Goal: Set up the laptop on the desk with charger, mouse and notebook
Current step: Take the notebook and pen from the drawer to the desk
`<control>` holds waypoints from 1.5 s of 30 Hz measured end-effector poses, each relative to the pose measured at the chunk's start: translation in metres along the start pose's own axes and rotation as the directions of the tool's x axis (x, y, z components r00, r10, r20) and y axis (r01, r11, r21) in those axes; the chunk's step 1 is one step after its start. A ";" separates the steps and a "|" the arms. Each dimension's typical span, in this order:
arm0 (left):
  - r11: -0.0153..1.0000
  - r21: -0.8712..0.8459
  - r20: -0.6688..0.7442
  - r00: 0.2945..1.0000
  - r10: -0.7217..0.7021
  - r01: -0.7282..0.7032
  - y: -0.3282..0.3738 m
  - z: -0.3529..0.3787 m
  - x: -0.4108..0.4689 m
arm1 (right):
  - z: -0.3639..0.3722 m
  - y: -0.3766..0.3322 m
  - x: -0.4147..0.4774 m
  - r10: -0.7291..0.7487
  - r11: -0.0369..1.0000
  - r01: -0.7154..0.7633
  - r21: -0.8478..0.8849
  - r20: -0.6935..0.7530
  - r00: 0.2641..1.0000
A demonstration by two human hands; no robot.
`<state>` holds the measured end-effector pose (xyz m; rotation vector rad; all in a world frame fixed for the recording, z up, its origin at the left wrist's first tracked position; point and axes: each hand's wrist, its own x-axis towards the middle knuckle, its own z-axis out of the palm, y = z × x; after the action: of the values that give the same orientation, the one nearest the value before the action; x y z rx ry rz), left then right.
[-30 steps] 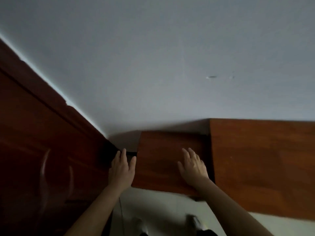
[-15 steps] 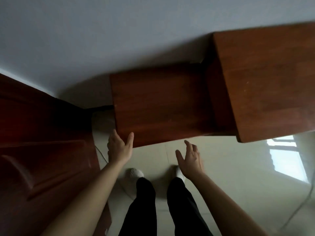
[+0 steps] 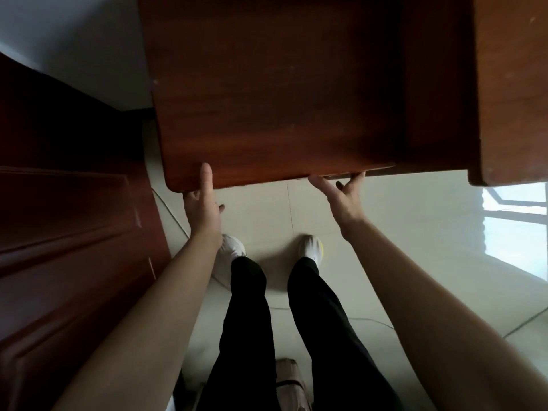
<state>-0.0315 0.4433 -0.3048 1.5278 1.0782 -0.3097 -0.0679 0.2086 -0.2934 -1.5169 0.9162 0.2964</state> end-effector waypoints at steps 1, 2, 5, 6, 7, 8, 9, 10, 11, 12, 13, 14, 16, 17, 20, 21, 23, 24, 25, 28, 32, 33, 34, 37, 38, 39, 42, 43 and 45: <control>1.000 -0.029 0.004 1.000 0.001 -0.001 0.000 0.005 -0.002 | -0.005 0.002 0.004 -0.008 1.000 0.008 0.002 0.005 1.000; 0.999 -0.052 0.000 1.000 0.009 -0.009 -0.001 0.010 -0.002 | -0.011 0.004 0.009 -0.010 1.000 0.009 0.013 0.012 1.000; 0.997 -0.065 -0.027 0.999 0.047 -0.049 -0.007 0.016 0.001 | -0.023 0.004 0.023 -0.012 0.999 0.010 0.039 0.035 0.999; 0.997 -0.051 -0.034 0.998 0.058 -0.060 -0.010 0.017 0.002 | -0.026 0.004 0.027 -0.028 0.999 0.027 0.024 0.041 0.999; 0.997 -0.038 -0.043 0.996 0.072 -0.074 -0.013 0.016 0.004 | -0.027 0.005 0.030 -0.046 0.999 0.045 0.015 0.047 0.998; 0.996 -0.034 -0.062 0.994 0.085 -0.087 -0.013 0.016 0.006 | -0.028 0.004 0.033 -0.060 0.998 0.060 0.008 0.053 0.997; 0.995 -0.025 -0.083 0.992 0.094 -0.096 -0.016 0.015 0.007 | -0.029 0.008 0.033 -0.071 0.997 0.071 0.004 0.048 0.996; 0.994 -0.011 -0.097 0.989 0.109 -0.111 -0.014 0.014 0.010 | -0.028 0.007 0.035 -0.088 0.996 0.088 0.002 0.038 0.995; 0.992 0.006 -0.099 0.988 0.123 -0.123 -0.012 0.013 0.013 | -0.028 0.006 0.036 -0.100 0.995 0.100 0.002 0.031 0.995; 0.992 0.019 -0.097 0.988 0.124 -0.123 -0.014 0.012 0.015 | -0.028 0.008 0.036 -0.103 0.995 0.103 0.001 0.028 0.994; 0.991 0.034 -0.094 0.987 0.131 -0.128 -0.015 0.011 0.015 | -0.028 0.009 0.036 -0.106 0.994 0.106 -0.006 0.026 0.994; 0.990 0.053 -0.085 0.987 0.137 -0.133 -0.015 0.010 0.015 | -0.028 0.009 0.037 -0.104 0.994 0.105 -0.022 0.022 0.994; 0.984 0.099 -0.073 0.985 0.155 -0.148 -0.013 0.008 0.010 | -0.031 0.012 0.036 -0.103 0.992 0.102 -0.070 0.000 0.995; 0.982 0.111 -0.077 0.983 0.165 -0.156 -0.011 0.007 0.010 | -0.033 0.013 0.035 -0.104 0.990 0.102 -0.102 -0.010 0.995; 0.969 0.163 -0.050 0.980 0.194 -0.184 -0.010 -0.002 0.011 | -0.042 0.017 0.027 -0.083 0.986 0.077 -0.149 -0.030 0.996; 0.957 0.206 -0.040 0.976 0.214 -0.202 -0.012 -0.006 0.011 | -0.046 0.018 0.026 -0.062 0.987 0.057 -0.152 -0.026 0.998; 0.937 0.275 -0.011 0.974 0.225 -0.213 -0.020 -0.014 0.008 | -0.051 0.023 0.020 -0.033 0.991 0.030 -0.132 -0.015 0.999; 0.936 0.281 0.001 0.975 0.222 -0.214 -0.025 -0.019 0.004 | -0.052 0.026 0.013 -0.018 0.994 0.015 -0.113 -0.023 1.000; 0.937 0.280 0.010 0.977 0.215 -0.209 -0.029 -0.023 0.001 | -0.051 0.031 0.006 0.006 0.996 -0.010 -0.089 -0.040 0.999; 0.933 0.302 0.064 0.980 0.187 -0.197 -0.041 -0.029 -0.010 | -0.044 0.044 -0.012 0.073 0.997 -0.071 0.031 -0.071 0.995; 0.951 0.293 0.145 0.988 0.052 -0.093 -0.047 -0.017 -0.014 | -0.014 0.044 -0.022 0.168 0.949 -0.169 0.266 0.026 0.985; 0.973 0.227 0.145 0.989 0.006 -0.039 -0.046 -0.013 -0.014 | -0.005 0.041 -0.021 0.183 0.929 -0.185 0.322 0.037 0.982; 0.991 0.136 0.140 0.990 -0.035 0.015 -0.045 -0.008 -0.014 | 0.004 0.039 -0.019 0.197 0.906 -0.192 0.378 0.028 0.980; 0.985 -0.102 0.080 0.988 -0.132 0.139 -0.037 0.005 -0.012 | 0.021 0.031 -0.012 0.256 0.855 -0.191 0.483 -0.073 0.964; 0.976 -0.134 0.064 0.985 -0.162 0.169 -0.035 0.008 -0.011 | 0.023 0.031 -0.011 0.274 0.859 -0.192 0.475 -0.109 0.955; 0.972 -0.143 0.053 0.982 -0.179 0.185 -0.031 0.010 -0.011 | 0.025 0.030 -0.009 0.287 0.866 -0.195 0.462 -0.139 0.948; 0.979 -0.122 0.009 0.986 -0.164 0.164 -0.021 0.015 -0.011 | 0.028 0.024 -0.006 0.306 0.865 -0.196 0.462 -0.177 0.935; 0.978 -0.128 0.000 0.986 -0.166 0.164 -0.018 0.016 -0.012 | 0.028 0.022 -0.005 0.300 0.862 -0.184 0.473 -0.184 0.936; 0.970 -0.147 -0.021 0.980 -0.197 0.192 -0.016 0.015 -0.016 | 0.026 0.018 -0.006 0.293 0.869 -0.166 0.466 -0.215 0.931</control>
<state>-0.0463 0.4210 -0.3080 1.3058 1.2552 -0.3327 -0.0759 0.2371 -0.3074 -1.0384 1.3005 0.0342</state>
